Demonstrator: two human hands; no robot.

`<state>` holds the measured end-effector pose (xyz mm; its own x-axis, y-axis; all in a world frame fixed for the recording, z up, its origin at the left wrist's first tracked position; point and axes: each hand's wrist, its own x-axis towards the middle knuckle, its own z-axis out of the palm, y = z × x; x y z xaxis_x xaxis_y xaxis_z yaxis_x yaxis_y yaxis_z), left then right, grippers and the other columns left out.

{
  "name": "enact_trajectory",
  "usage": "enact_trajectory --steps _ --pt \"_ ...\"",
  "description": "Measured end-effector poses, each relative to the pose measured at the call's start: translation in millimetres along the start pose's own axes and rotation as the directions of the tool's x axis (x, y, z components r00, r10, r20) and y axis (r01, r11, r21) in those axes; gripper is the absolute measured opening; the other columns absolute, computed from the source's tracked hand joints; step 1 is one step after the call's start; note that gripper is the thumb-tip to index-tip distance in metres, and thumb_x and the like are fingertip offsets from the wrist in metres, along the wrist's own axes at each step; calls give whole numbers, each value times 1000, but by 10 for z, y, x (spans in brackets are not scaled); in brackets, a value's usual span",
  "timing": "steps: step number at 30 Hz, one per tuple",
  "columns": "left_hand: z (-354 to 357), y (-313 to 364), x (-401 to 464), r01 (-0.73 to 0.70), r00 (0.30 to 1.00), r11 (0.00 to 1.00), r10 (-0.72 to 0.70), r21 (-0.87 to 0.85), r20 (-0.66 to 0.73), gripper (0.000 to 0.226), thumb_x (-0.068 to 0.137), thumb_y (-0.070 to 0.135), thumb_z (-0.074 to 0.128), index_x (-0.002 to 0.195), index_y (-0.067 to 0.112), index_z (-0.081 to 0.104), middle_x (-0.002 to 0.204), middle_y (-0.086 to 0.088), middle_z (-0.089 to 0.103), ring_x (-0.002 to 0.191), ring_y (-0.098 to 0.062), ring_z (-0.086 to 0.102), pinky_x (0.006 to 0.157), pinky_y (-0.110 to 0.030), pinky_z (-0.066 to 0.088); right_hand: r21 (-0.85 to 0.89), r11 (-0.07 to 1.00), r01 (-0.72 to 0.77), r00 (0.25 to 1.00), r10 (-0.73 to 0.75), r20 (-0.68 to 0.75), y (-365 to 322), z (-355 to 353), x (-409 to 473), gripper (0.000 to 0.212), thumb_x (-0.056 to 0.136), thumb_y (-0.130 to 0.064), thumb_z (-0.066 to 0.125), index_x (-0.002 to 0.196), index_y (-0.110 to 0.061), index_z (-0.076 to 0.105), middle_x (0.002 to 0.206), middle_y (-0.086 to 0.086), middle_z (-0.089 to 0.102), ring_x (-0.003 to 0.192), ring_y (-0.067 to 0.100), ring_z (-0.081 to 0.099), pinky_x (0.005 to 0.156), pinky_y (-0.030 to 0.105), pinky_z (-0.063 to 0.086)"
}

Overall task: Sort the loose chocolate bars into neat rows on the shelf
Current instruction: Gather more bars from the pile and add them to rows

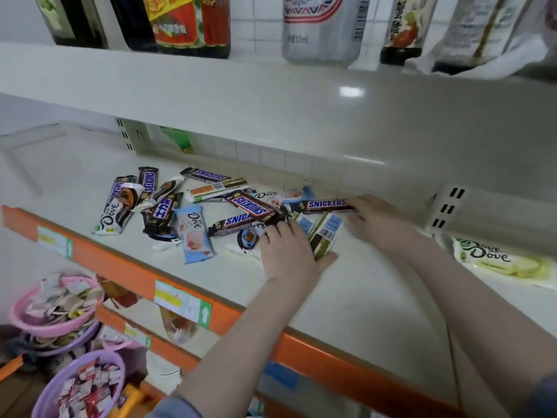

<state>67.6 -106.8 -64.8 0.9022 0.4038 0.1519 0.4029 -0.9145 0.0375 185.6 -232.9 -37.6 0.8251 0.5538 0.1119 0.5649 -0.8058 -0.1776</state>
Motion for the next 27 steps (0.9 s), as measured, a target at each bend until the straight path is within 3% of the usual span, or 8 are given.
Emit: enact_trajectory --steps 4,9,12,15,18,22,27 --pt "-10 3 74 -45 999 998 44 -35 -21 73 86 61 42 133 6 35 127 -14 47 113 -29 42 94 -40 36 105 994 9 993 -21 119 -18 56 290 28 97 -29 33 112 -15 52 108 11 59 98 29 56 81 36 46" --pt "-102 -167 158 -122 992 988 126 -94 31 47 91 31 48 132 10 38 130 -11 45 120 -28 41 94 -39 38 87 993 75 987 -87 138 -68 120 463 29 98 -27 31 105 -12 55 104 11 59 84 19 49 63 26 31" --pt "-175 -261 155 -172 982 978 180 -117 60 42 90 21 52 128 10 40 128 -11 46 117 -28 44 90 -37 41 59 996 66 991 -72 114 -52 157 469 28 98 -28 32 105 -16 57 103 8 60 82 14 45 66 26 28" --pt "-225 -305 117 -188 971 973 204 -130 122 43 88 22 54 127 10 40 126 -11 47 116 -29 44 90 -37 41 44 999 8 998 -11 63 13 169 382 29 95 -31 40 111 -15 59 105 9 61 88 21 52 71 30 37" --pt "-251 -261 83 -197 969 979 203 -55 143 46 90 35 50 125 8 43 125 -12 47 115 -30 44 90 -38 40 55 997 -50 999 50 10 60 164 252 31 91 -34 51 110 -13 63 103 13 64 92 28 56 76 37 45" --pt "-215 -115 69 -120 983 990 128 -69 130 54 90 46 49 126 6 42 125 -13 46 115 -30 44 88 -37 40 212 965 -152 988 141 63 90 111 74 28 84 -32 60 99 -9 68 82 12 67 61 21 58 52 29 40" --pt "-229 -110 189 -58 964 971 115 -233 238 62 78 45 65 121 7 40 120 -13 47 111 -28 47 87 -35 43 254 940 -228 974 224 45 92 71 -179 23 79 -29 66 95 -15 59 70 -3 58 56 23 60 44 26 41"
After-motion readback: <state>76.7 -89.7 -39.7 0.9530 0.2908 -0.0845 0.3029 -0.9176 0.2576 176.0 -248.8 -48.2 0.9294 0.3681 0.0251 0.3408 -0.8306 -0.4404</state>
